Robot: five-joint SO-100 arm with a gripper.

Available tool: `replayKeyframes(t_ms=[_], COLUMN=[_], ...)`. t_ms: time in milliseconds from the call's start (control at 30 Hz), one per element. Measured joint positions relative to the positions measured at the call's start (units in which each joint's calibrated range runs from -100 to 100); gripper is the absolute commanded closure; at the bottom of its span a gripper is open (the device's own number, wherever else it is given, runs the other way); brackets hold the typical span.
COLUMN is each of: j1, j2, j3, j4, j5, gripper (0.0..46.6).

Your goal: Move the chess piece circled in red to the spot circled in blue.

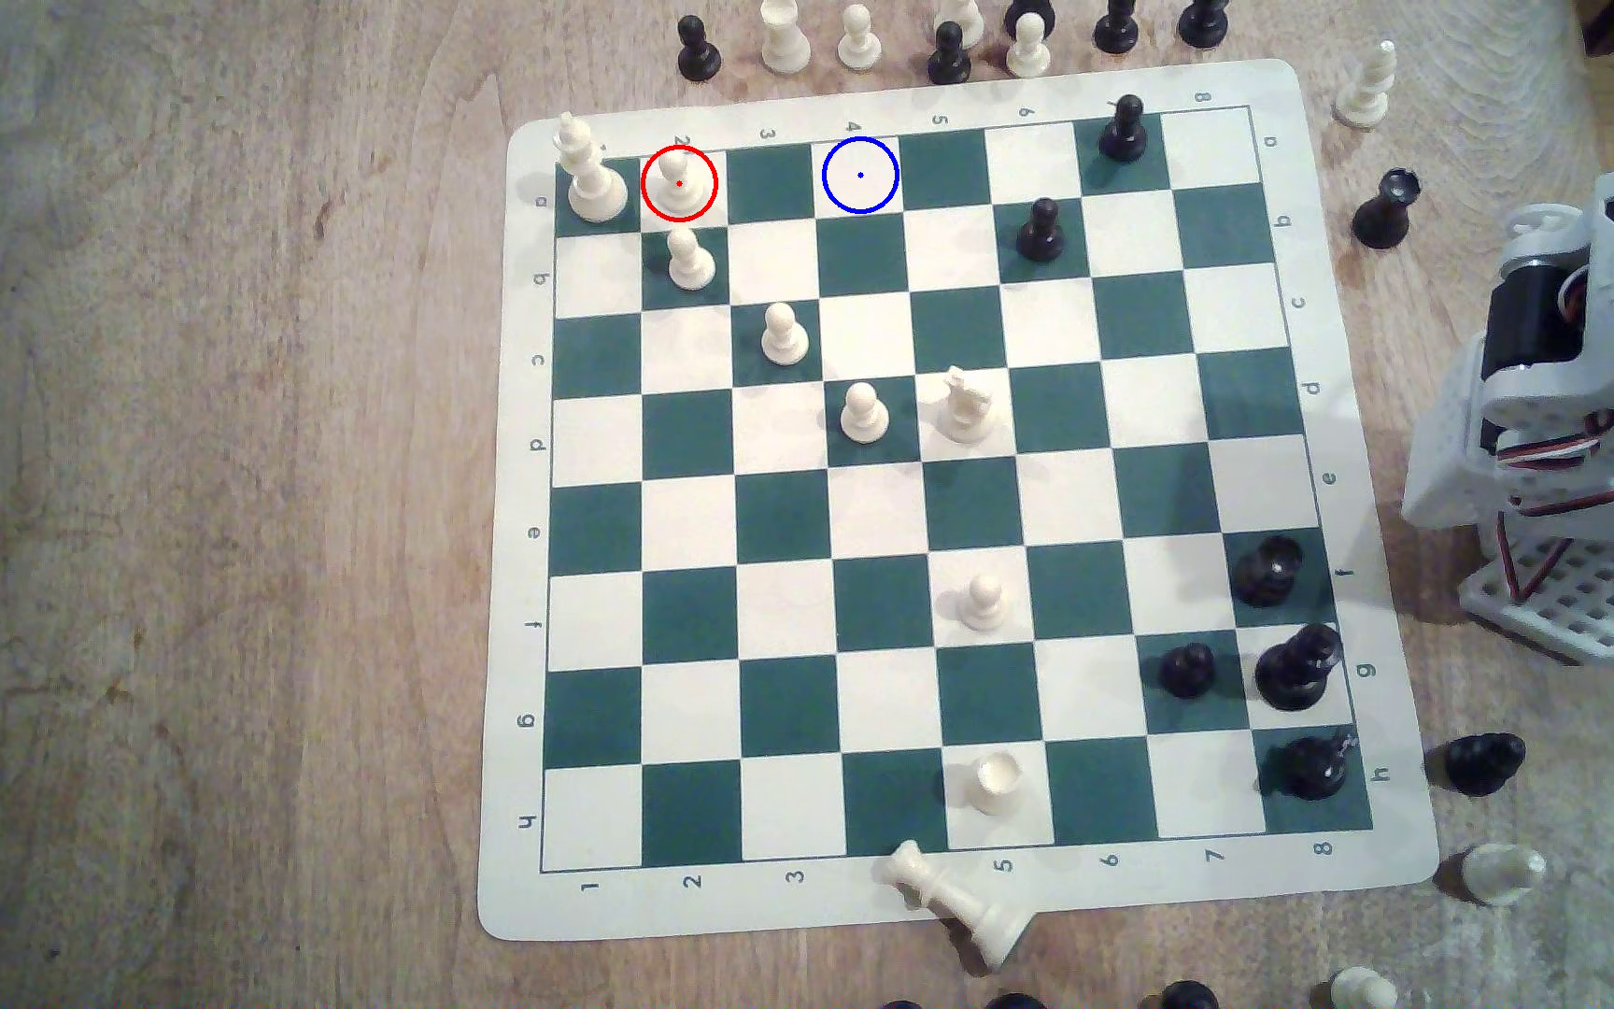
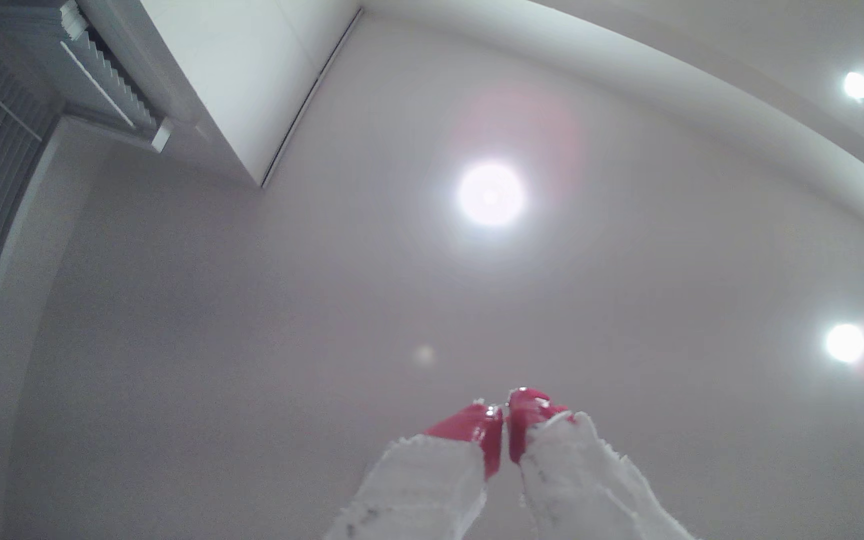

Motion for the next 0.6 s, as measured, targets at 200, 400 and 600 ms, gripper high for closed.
replayKeyframes(t_ms=[200,400,600], j1=[-1.3,-1.5,-1.5], j2=[0.0,0.0,0.1], j3=[0.0,0.0,-1.5], j4=[5.2,15.9,34.5], j5=[0.2,0.2,0.2], gripper=[46.4,46.4,46.4])
